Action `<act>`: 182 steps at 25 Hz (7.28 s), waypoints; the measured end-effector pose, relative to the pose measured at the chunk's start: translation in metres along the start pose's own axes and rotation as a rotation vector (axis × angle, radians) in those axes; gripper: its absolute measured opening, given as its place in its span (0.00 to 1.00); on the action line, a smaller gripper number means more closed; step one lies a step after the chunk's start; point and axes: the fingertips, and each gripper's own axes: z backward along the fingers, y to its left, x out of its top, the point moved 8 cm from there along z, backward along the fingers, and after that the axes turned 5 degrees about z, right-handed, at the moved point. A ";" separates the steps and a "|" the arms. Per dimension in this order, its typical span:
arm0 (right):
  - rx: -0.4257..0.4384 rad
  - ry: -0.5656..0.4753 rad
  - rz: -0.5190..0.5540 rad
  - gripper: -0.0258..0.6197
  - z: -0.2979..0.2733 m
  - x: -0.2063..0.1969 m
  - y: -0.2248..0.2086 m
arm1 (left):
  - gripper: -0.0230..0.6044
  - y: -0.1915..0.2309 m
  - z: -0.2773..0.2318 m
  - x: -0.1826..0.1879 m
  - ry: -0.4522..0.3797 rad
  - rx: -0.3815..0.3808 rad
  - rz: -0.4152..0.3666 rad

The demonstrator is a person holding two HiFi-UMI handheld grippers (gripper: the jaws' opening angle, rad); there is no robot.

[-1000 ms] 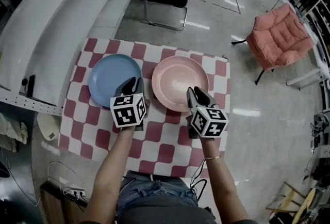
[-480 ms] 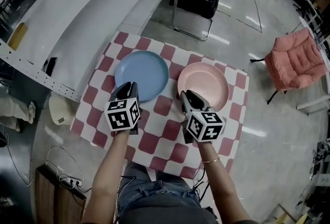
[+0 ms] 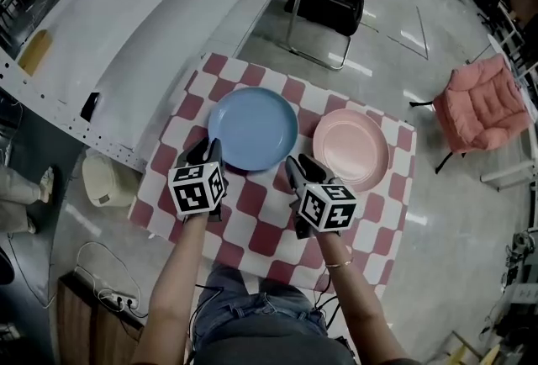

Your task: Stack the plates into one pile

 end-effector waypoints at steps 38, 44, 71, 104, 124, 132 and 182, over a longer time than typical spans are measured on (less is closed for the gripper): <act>-0.447 0.143 -0.285 0.40 -0.092 -0.032 -0.007 | 0.24 0.067 -0.135 0.021 0.281 -0.284 -0.059; -0.442 0.152 -0.272 0.34 -0.096 -0.032 -0.006 | 0.22 0.062 -0.138 0.020 0.294 -0.294 -0.076; -0.432 0.055 -0.189 0.31 -0.049 -0.012 0.019 | 0.14 0.041 -0.085 0.041 0.159 -0.264 -0.091; -0.595 -0.037 -0.215 0.31 0.125 -0.030 -0.101 | 0.14 -0.168 -0.070 -0.010 0.168 -0.419 -0.181; -0.621 0.020 -0.204 0.31 0.128 -0.041 -0.173 | 0.14 -0.224 -0.110 -0.034 0.210 -0.399 -0.200; -0.622 0.051 -0.189 0.31 0.121 -0.042 -0.182 | 0.14 -0.225 -0.118 -0.037 0.225 -0.377 -0.210; -0.662 0.006 -0.099 0.28 0.121 -0.033 -0.193 | 0.25 -0.227 -0.122 -0.038 0.161 -0.318 -0.309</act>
